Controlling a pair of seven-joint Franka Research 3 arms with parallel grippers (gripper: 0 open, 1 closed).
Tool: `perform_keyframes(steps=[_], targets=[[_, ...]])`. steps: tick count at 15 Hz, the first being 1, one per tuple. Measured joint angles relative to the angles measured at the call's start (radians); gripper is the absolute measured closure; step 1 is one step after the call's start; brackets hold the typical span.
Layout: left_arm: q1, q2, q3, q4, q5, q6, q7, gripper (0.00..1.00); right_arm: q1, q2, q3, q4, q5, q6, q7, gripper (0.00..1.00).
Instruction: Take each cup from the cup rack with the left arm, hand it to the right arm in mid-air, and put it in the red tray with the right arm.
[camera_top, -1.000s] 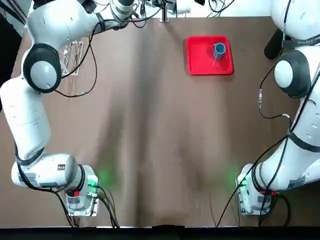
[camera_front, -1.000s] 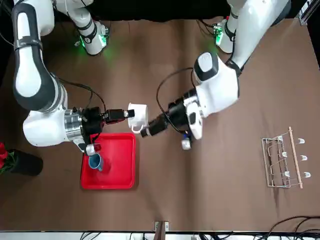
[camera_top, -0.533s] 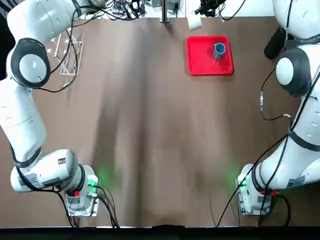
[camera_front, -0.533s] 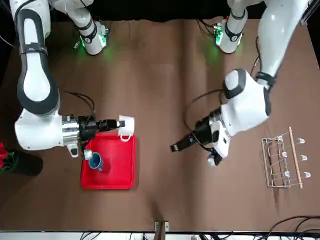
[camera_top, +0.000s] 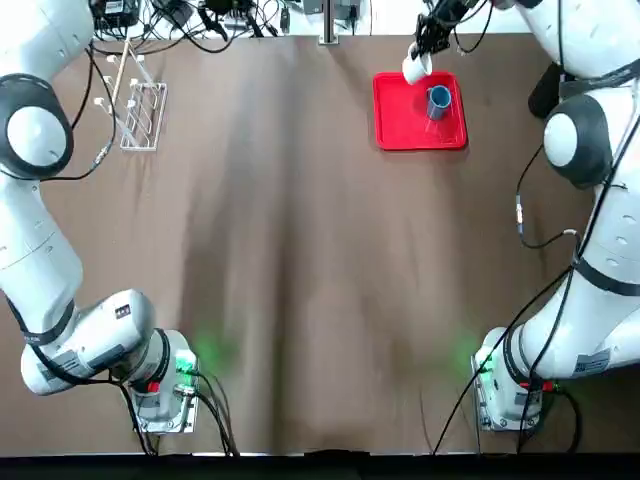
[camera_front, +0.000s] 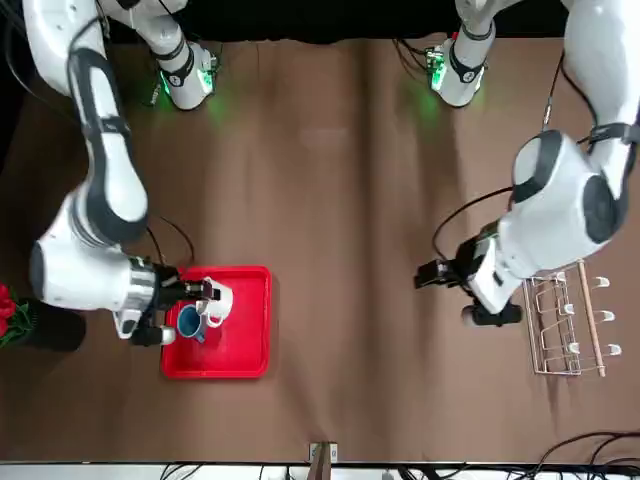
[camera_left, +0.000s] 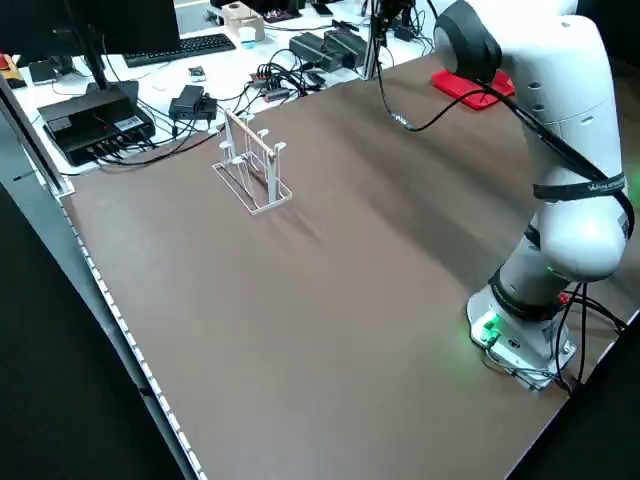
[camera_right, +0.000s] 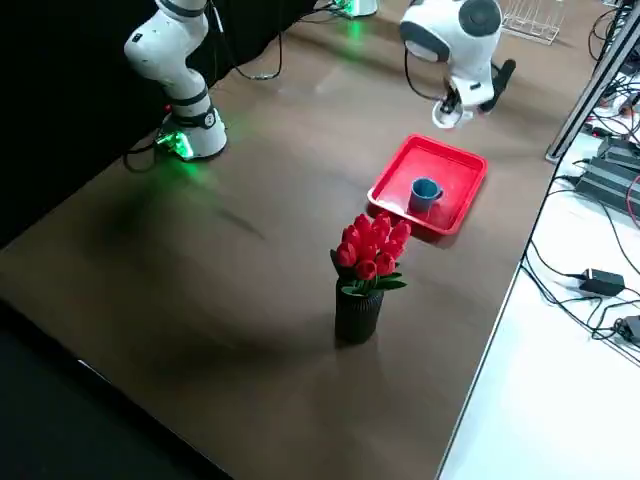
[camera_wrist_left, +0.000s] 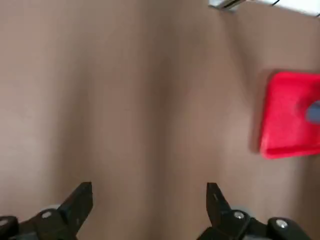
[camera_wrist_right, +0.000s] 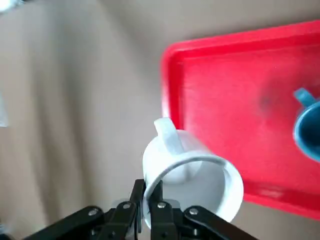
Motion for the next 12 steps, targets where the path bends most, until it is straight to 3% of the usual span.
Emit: perform_keyframes(steps=[4, 7, 12], targets=[[0.061, -0.012, 0.002, -0.001, 0.143, -0.126, 0.186, 0.0, 0.03, 0.105, 0.002, -0.009, -0.088, 0.107, 0.0, 0.91], [0.105, -0.026, 0.003, 0.0, 0.193, -0.18, 0.331, 0.0, 0.039, 0.142, 0.002, -0.009, -0.114, 0.16, 0.0, 0.91], [0.199, -0.131, 0.006, 0.009, 0.234, -0.265, 0.539, 0.0, 0.055, 0.178, 0.002, -0.009, -0.117, 0.213, 0.0, 0.92]])
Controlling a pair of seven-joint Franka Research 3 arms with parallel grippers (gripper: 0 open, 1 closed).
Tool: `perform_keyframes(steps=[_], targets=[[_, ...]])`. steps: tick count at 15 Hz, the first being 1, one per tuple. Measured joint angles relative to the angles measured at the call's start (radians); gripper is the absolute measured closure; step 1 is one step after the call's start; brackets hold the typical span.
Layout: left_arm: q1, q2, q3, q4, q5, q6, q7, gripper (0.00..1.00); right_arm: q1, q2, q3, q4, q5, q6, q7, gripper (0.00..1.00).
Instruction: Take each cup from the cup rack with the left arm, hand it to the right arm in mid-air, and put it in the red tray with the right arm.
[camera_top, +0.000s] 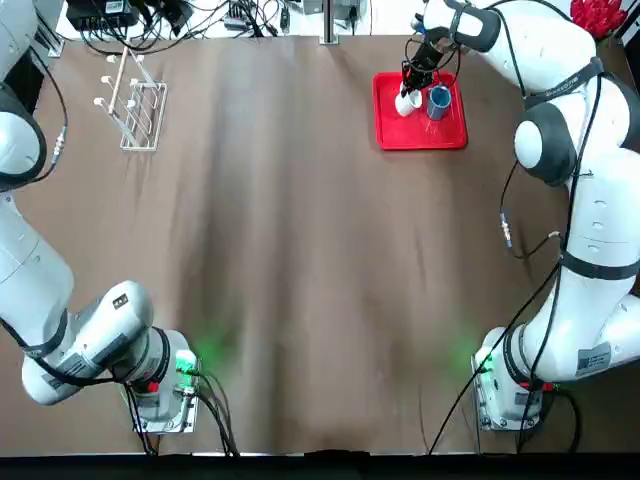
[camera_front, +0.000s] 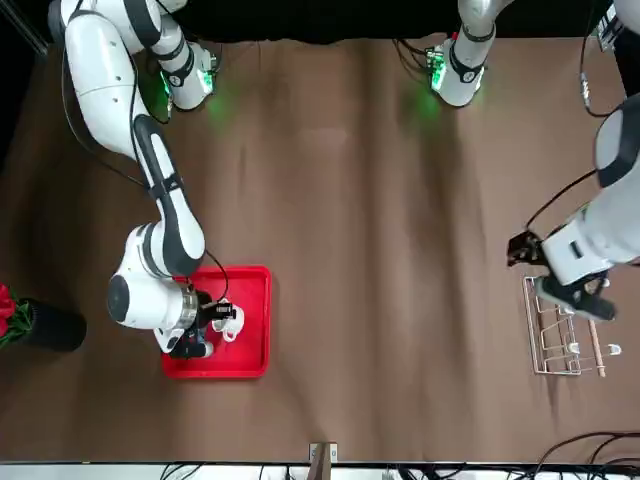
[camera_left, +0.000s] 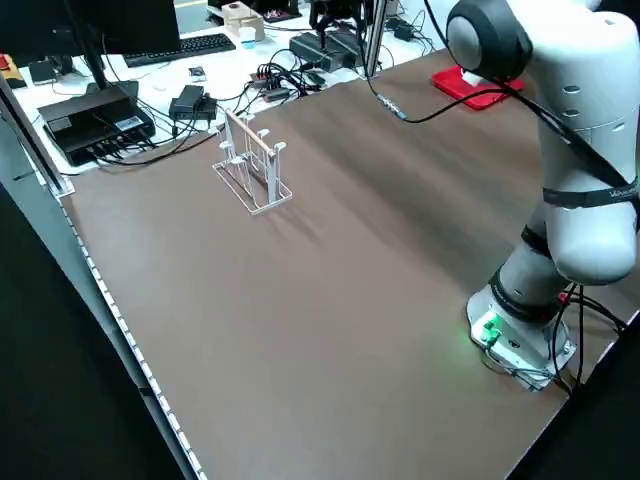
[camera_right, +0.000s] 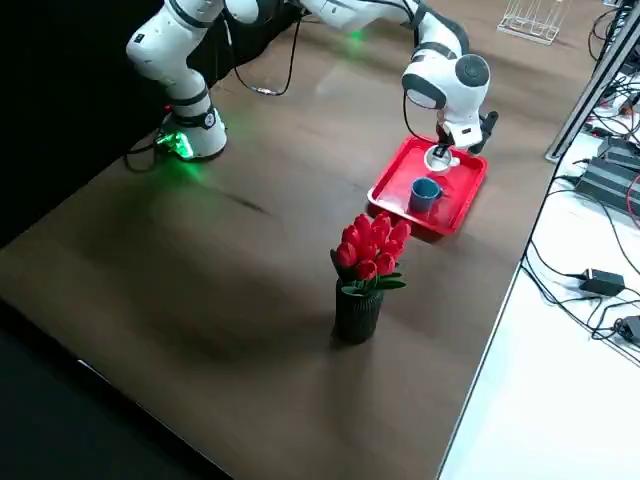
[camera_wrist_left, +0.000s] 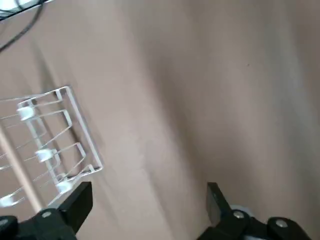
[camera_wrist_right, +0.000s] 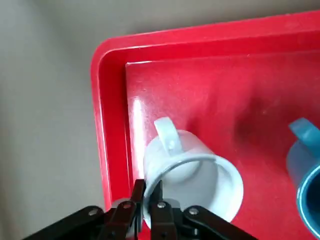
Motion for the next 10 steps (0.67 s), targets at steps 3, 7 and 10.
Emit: perform_keyframes(steps=[3, 7, 10], targets=[[0.013, -0.026, 0.009, 0.005, 0.0, -0.02, 0.002, 0.0, 0.0, 0.008, 0.0, 0.0, 0.0, 0.002, 0.0, 0.92], [-0.081, -0.122, 0.173, 0.011, -0.042, -0.021, 0.006, 0.0, 0.0, 0.009, 0.0, 0.001, 0.0, 0.003, 0.0, 0.74], [-0.294, -0.199, 0.428, 0.012, -0.188, -0.021, -0.036, 0.0, 0.0, 0.009, 0.0, 0.004, 0.0, 0.004, 0.0, 0.45]])
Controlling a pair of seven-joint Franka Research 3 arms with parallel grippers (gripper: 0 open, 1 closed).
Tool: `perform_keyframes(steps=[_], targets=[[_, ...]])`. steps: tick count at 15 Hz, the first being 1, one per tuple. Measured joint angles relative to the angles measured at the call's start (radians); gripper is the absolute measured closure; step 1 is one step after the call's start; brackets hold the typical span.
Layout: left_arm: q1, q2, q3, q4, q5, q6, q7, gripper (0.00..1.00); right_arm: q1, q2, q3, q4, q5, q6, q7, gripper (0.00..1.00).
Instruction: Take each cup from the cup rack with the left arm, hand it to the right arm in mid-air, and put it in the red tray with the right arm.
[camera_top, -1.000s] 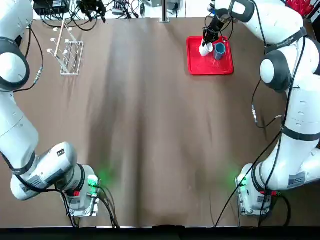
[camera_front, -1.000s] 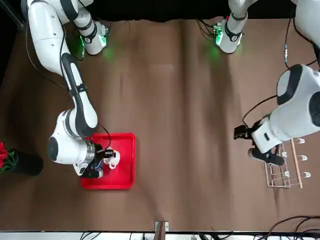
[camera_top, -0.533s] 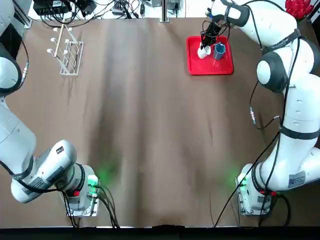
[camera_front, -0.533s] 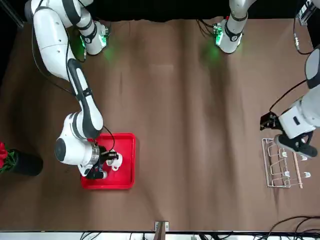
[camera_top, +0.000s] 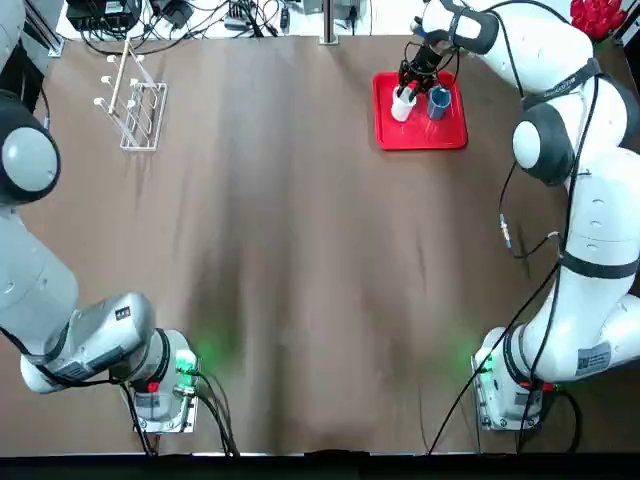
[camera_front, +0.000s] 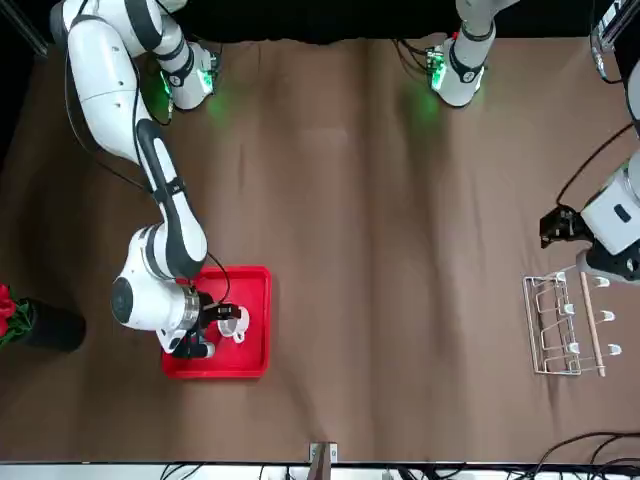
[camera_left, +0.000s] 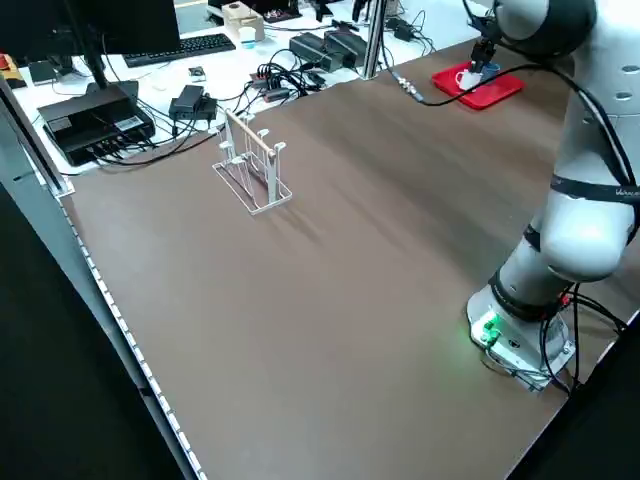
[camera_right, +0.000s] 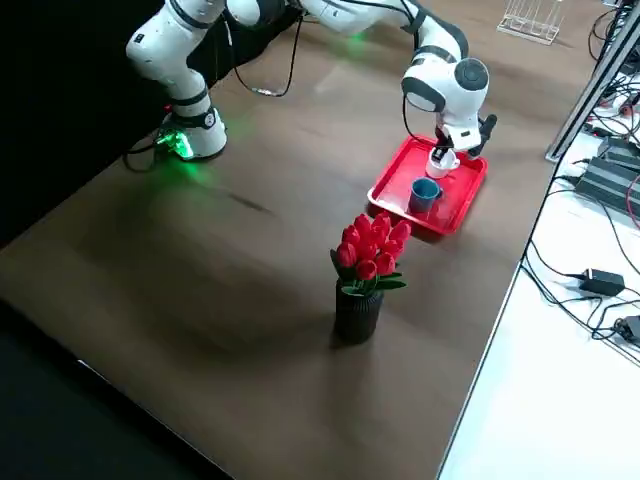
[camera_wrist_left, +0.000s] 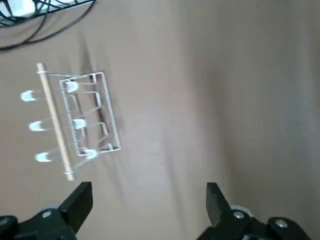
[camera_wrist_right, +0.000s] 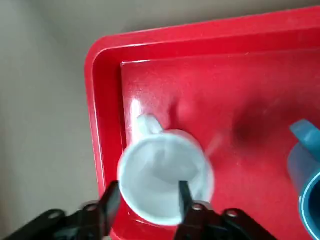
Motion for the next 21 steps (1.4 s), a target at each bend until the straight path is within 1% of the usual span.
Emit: perform_keyframes(steps=[1, 2, 3, 4, 5, 7, 10, 11, 12, 14, 17, 19, 21], targets=[[-0.077, -0.02, 0.089, 0.0, -0.051, 0.0, -0.024, 0.0, 0.0, 0.0, 0.0, 0.002, 0.0, 0.0, 0.0, 0.37], [-0.149, -0.036, 0.167, 0.0, -0.089, 0.001, -0.048, 0.0, 0.0, 0.0, 0.0, 0.004, 0.0, 0.0, 0.0, 0.37], [-0.212, -0.049, 0.233, 0.0, -0.115, 0.002, -0.072, 0.0, 0.0, 0.0, 0.0, 0.005, 0.001, 0.0, 0.001, 0.33], [-0.262, -0.059, 0.28, 0.0, -0.133, 0.003, -0.095, 0.0, 0.0, 0.0, 0.001, 0.006, 0.001, 0.0, 0.005, 0.26], [-0.294, -0.069, 0.309, 0.0, -0.154, 0.005, -0.112, 0.0, 0.0, 0.0, 0.001, 0.008, 0.002, 0.0, 0.013, 0.17], [-0.315, -0.093, 0.334, -0.003, -0.206, 0.006, -0.135, 0.0, 0.0, 0.0, 0.001, 0.014, 0.001, 0.0, 0.029, 0.01], [-0.312, -0.133, 0.354, -0.04, -0.225, 0.013, -0.137, 0.0, 0.0, -0.007, -0.001, 0.031, -0.006, -0.005, 0.033, 0.0], [-0.311, -0.141, 0.357, -0.056, -0.225, 0.022, -0.137, 0.0, -0.001, -0.013, -0.004, 0.037, -0.031, -0.023, 0.034, 0.0], [-0.309, -0.146, 0.358, -0.075, -0.225, 0.029, -0.128, 0.0, -0.01, -0.035, -0.01, 0.054, -0.119, -0.103, 0.038, 0.0], [-0.309, -0.146, 0.358, -0.084, -0.225, 0.029, -0.123, 0.0, -0.028, -0.077, -0.017, 0.079, -0.186, -0.199, 0.042, 0.0], [-0.297, -0.146, 0.361, -0.09, -0.225, 0.029, -0.122, 0.0, -0.084, -0.179, -0.027, 0.099, -0.205, -0.287, 0.042, 0.0], [-0.291, -0.146, 0.363, -0.094, -0.219, 0.029, -0.119, 0.0, -0.127, -0.259, -0.028, 0.103, -0.208, -0.373, 0.042, 0.0], [-0.294, -0.146, 0.358, -0.097, -0.179, 0.029, -0.118, 0.0, -0.171, -0.336, -0.029, 0.103, -0.21, -0.454, 0.042, 0.0]])
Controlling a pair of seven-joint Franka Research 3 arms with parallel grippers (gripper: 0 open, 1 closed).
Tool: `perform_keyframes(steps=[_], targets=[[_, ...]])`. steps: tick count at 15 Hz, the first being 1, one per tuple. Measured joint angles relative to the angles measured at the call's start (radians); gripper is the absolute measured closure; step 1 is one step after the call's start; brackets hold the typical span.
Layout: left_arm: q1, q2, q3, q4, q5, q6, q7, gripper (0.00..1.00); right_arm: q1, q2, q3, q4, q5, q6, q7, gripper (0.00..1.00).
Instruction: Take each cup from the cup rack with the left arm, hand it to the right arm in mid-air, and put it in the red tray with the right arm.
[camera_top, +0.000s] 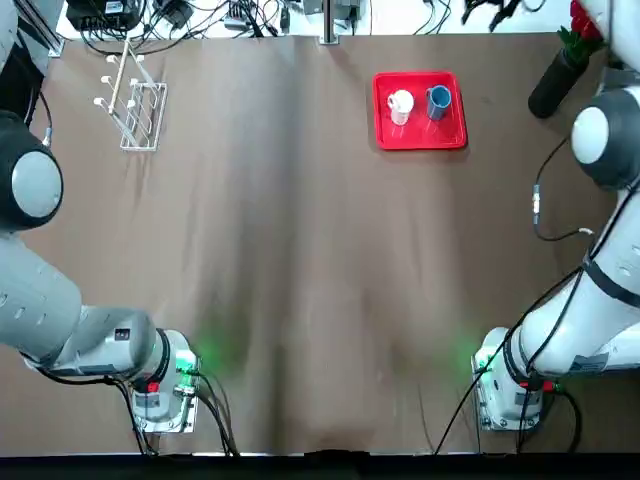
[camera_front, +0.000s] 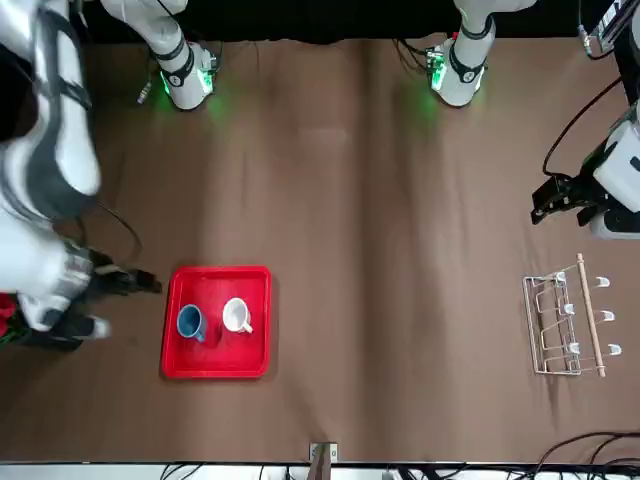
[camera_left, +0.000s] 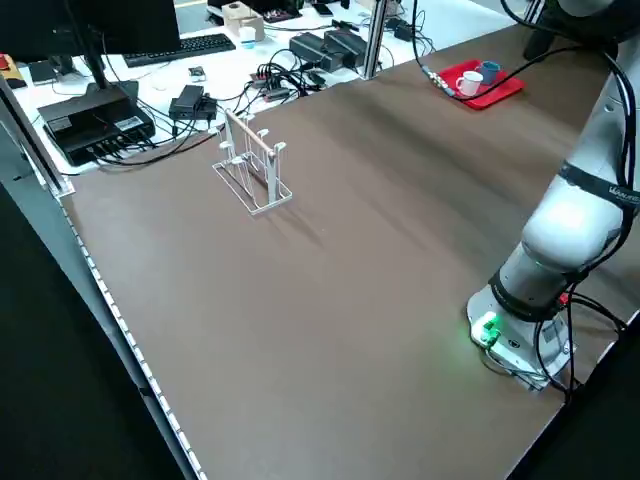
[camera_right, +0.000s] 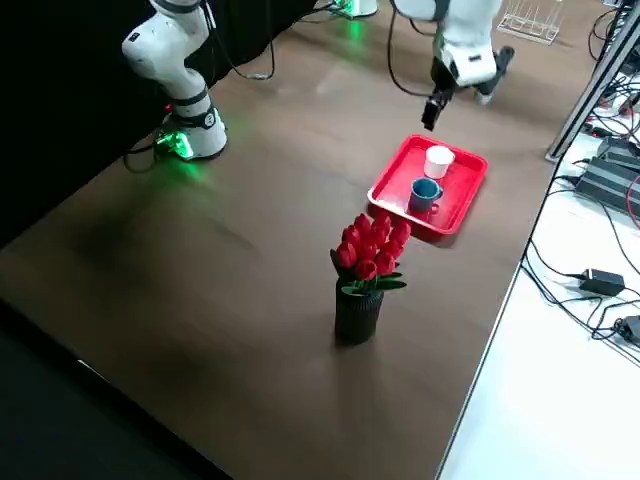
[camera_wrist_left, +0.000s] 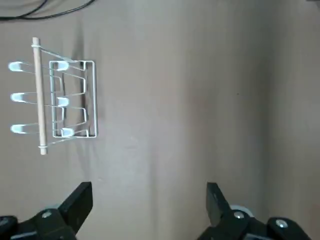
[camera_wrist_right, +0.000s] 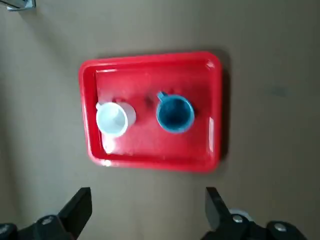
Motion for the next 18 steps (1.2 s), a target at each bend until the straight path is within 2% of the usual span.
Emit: perform_keyframes(steps=[2, 4, 6, 9, 13, 16, 18], targets=[[0.0, 0.0, -0.004, 0.0, 0.011, 0.0, 0.0, 0.0, -0.038, -0.061, -0.001, -0.001, -0.013, -0.111, 0.0, 0.0], [0.0, -0.001, -0.004, 0.0, 0.013, 0.0, 0.0, 0.0, -0.056, -0.108, -0.001, -0.002, -0.071, -0.159, 0.0, 0.0], [0.0, -0.001, -0.005, 0.0, 0.013, 0.0, 0.0, 0.0, -0.057, -0.151, 0.002, -0.003, -0.149, -0.186, 0.0, 0.0], [0.0, -0.001, -0.005, 0.0, 0.013, -0.001, 0.001, 0.0, -0.054, -0.197, 0.007, -0.02, -0.18, -0.188, 0.0, 0.0], [-0.001, -0.001, -0.006, 0.0, 0.015, -0.001, 0.001, 0.0, -0.053, -0.297, 0.01, -0.137, -0.18, -0.137, 0.001, 0.0], [0.001, -0.001, -0.005, 0.0, 0.016, -0.001, 0.001, 0.0, -0.051, -0.351, 0.017, -0.146, -0.184, -0.234, 0.0, 0.0], [0.002, -0.001, -0.005, 0.001, 0.016, -0.001, 0.001, 0.0, -0.054, -0.363, 0.015, -0.139, -0.184, -0.25, 0.0, 0.0]])
